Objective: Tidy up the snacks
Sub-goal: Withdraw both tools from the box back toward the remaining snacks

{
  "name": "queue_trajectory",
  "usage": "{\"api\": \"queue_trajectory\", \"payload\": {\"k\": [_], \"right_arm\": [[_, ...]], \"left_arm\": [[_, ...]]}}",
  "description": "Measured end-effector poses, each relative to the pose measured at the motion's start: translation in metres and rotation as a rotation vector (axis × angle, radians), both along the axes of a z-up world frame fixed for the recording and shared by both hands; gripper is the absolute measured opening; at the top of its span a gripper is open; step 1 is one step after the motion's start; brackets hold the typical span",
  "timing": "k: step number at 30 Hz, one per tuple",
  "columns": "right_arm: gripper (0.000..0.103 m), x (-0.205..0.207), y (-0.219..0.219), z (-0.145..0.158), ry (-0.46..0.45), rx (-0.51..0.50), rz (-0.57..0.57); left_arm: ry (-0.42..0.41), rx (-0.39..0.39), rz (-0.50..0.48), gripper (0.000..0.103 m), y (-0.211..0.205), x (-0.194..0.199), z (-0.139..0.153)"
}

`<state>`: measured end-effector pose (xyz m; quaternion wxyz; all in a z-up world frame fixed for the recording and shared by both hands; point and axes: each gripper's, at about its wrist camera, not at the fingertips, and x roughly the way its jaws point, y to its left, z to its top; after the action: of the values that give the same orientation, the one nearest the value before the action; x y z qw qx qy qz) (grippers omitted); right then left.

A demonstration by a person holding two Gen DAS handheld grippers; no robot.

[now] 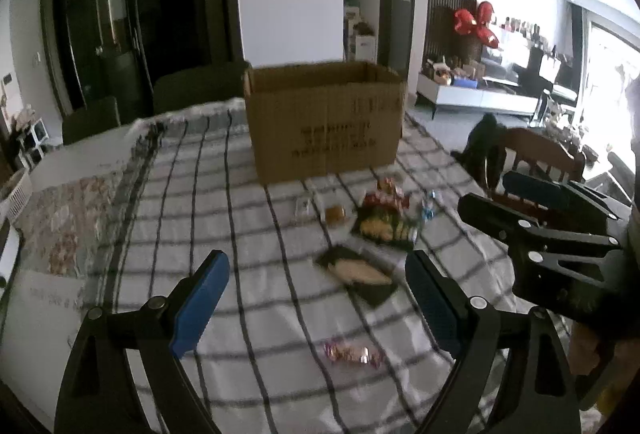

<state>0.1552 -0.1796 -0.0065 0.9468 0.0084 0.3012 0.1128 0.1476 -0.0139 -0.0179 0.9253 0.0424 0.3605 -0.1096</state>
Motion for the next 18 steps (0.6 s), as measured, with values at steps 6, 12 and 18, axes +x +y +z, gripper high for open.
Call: {"api": "queue_trajectory", "payload": {"k": [6, 12, 18], "right_arm": [[0.068, -0.011, 0.006, -0.031, 0.079, -0.017, 0.016], [0.068, -0.022, 0.011, -0.057, 0.149, -0.03, 0.027], [0.068, -0.03, 0.014, -0.076, 0.196, -0.038, 0.031]], "left_arm": [[0.073, 0.012, -0.031, 0.09, -0.001, -0.014, -0.03], [0.105, 0.021, -0.062, 0.08, -0.002, -0.022, -0.053], [0.124, 0.015, -0.11, 0.065, -0.007, -0.026, -0.071]]}}
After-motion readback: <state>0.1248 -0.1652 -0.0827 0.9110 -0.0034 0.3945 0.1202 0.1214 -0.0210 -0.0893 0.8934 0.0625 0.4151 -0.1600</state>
